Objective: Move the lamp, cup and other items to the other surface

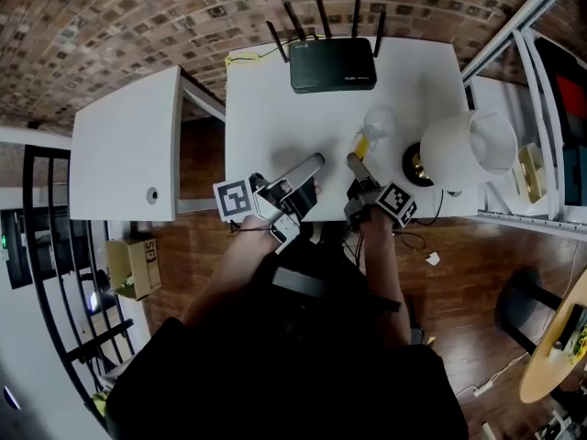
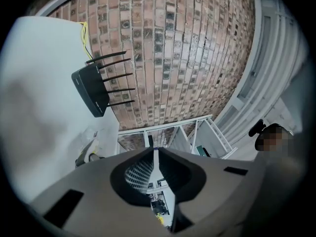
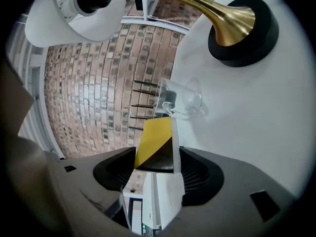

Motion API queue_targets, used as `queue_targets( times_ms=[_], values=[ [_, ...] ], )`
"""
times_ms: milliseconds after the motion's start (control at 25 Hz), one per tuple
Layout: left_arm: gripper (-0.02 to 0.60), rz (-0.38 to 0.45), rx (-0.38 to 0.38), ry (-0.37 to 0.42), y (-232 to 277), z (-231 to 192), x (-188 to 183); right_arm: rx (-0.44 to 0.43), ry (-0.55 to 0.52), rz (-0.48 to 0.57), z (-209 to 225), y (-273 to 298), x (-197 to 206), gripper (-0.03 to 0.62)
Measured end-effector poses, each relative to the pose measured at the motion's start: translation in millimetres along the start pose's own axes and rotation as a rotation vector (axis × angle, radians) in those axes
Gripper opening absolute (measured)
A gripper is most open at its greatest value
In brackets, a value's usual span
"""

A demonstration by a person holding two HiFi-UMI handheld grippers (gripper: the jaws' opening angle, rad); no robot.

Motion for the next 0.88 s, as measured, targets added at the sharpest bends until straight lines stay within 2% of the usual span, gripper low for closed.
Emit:
queue_targets(
  times_ms=[320,640,880],
  values=[
    [0.026,-0.019,0.004,-0.007,3,-4,-32,0.073,0.017,0.017,14,30,-4,0.305],
    [0.026,-0.034,0.013,-0.024,3,-9,-55,0.108,0.045,0.050,18,51,-5,0.307],
    [0.026,-0.046,0.009,-0.025,3,-14,-65,0.121,0.061,0.065,16,58,-5,0.347]
  ],
)
Point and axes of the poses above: the fingertips, and each gripper's own axes: y forward along the fingers, z to its right, x out of its underside, the point moved 7 cm from there along -y, backward along the fingers, and after that the axes turned 4 degrees about -y, right-handed, at the moved point
